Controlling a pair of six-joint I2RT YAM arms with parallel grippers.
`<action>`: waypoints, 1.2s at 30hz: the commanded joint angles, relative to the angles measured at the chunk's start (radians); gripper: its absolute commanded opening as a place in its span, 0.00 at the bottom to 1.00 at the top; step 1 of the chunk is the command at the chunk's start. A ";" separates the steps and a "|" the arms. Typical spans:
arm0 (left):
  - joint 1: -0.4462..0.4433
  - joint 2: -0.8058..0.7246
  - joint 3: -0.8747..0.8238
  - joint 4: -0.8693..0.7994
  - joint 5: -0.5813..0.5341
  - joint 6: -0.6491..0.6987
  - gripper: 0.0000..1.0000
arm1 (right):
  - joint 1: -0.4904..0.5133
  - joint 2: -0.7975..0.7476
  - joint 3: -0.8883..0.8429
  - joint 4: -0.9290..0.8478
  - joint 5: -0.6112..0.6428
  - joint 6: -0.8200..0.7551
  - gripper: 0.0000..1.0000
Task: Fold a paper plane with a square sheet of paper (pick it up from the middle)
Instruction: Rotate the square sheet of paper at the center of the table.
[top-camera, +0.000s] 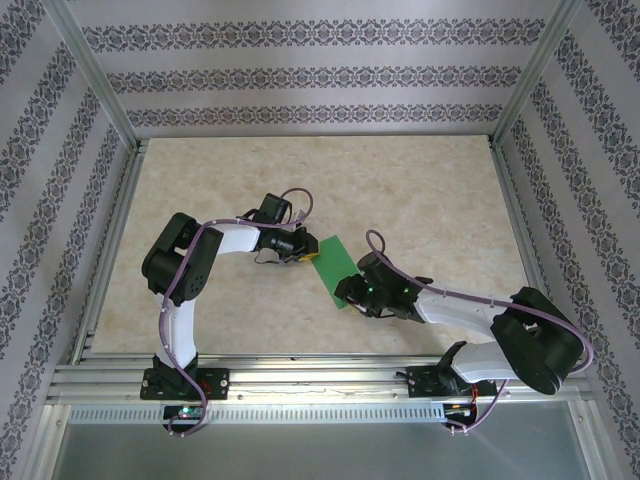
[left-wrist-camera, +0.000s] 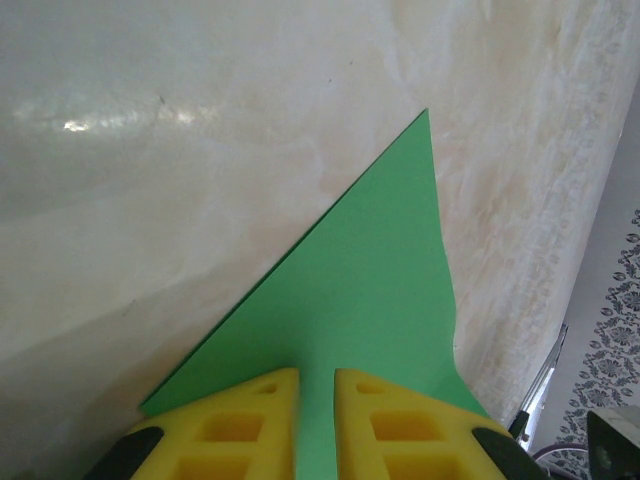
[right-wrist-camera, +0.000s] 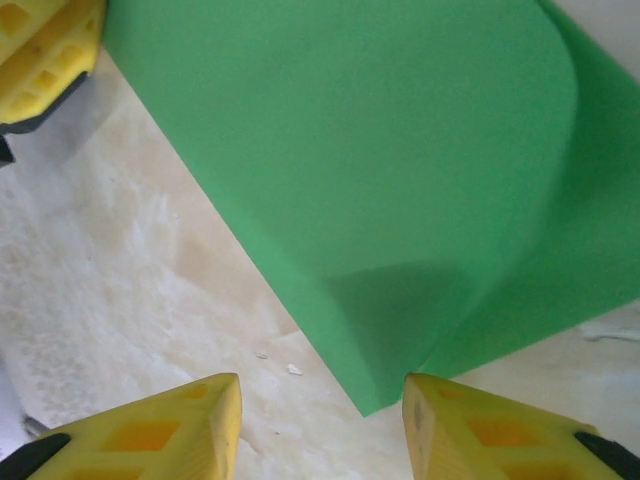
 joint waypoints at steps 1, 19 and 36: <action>-0.012 0.052 -0.007 -0.070 -0.024 0.018 0.16 | -0.024 -0.011 0.064 -0.185 0.000 -0.135 0.47; -0.012 0.069 0.022 -0.097 -0.021 0.030 0.16 | -0.207 -0.023 0.107 -0.246 -0.021 -0.272 0.52; -0.013 0.072 0.029 -0.103 -0.018 0.033 0.16 | -0.291 0.035 0.075 -0.196 -0.097 -0.213 0.51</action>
